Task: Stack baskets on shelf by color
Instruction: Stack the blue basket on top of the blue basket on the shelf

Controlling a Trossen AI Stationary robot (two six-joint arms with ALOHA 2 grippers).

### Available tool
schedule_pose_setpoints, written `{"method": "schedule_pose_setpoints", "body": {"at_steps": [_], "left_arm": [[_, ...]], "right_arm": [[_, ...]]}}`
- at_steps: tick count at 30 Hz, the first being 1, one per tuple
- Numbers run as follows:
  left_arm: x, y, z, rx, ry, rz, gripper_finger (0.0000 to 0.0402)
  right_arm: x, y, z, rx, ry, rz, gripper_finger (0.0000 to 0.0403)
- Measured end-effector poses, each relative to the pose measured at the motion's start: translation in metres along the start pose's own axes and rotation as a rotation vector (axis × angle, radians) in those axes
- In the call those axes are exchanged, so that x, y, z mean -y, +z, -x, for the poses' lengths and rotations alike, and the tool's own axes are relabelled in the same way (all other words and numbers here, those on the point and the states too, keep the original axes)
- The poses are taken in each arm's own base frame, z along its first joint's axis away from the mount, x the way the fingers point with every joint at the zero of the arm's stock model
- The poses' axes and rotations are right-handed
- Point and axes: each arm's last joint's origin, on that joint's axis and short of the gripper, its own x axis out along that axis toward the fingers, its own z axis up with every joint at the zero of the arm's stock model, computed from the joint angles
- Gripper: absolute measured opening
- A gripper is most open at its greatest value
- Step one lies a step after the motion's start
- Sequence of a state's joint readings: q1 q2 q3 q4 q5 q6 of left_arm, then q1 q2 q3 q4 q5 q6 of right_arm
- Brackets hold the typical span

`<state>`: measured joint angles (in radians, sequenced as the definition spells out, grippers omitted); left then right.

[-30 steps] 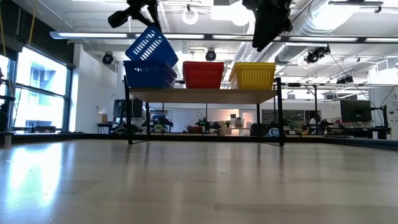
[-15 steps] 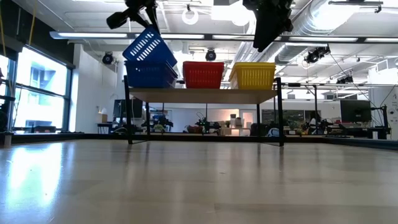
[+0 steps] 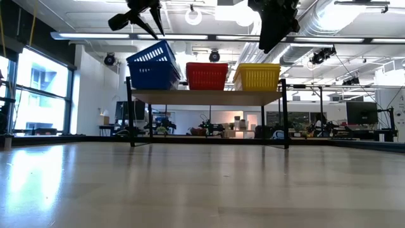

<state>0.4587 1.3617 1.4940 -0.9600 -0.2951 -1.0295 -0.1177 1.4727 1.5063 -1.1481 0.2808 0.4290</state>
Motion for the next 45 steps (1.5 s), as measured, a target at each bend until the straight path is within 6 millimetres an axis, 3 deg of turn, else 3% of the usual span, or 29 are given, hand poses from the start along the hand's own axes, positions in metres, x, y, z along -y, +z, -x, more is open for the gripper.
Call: {"method": "schedule_pose_setpoints", "body": {"at_steps": [7, 13, 21, 27, 36, 45], "left_arm": [[0.002, 0.001, 0.0, 0.012, -0.02, 0.002, 0.0108], [0.01, 0.007, 0.004, 0.08, -0.11, -0.121, 0.0101], [0.005, 0.012, 0.018, 0.133, -0.112, -0.271, 0.0094], [-0.003, 0.016, 0.036, 0.221, -0.08, -0.383, 0.0093], [-0.02, 0.016, 0.061, 0.212, -0.06, -0.561, 0.0093], [-0.046, 0.006, 0.079, 0.106, 0.036, -0.671, 0.0093]], "right_arm": [[0.0, 0.0, 0.0, 0.0, 0.0, 0.0, 0.0123], [0.0, 0.0, 0.0, 0.001, 0.0, -0.001, 0.0123], [-0.004, 0.009, 0.0, 0.084, 0.052, -0.028, 0.0123], [-0.014, 0.027, 0.005, 0.254, 0.202, -0.085, 0.0123], [-0.023, 0.061, 0.024, 0.618, 0.383, -0.157, 0.0123], [-0.008, 0.094, 0.047, 0.85, 0.405, -0.238, 0.0123]]}}
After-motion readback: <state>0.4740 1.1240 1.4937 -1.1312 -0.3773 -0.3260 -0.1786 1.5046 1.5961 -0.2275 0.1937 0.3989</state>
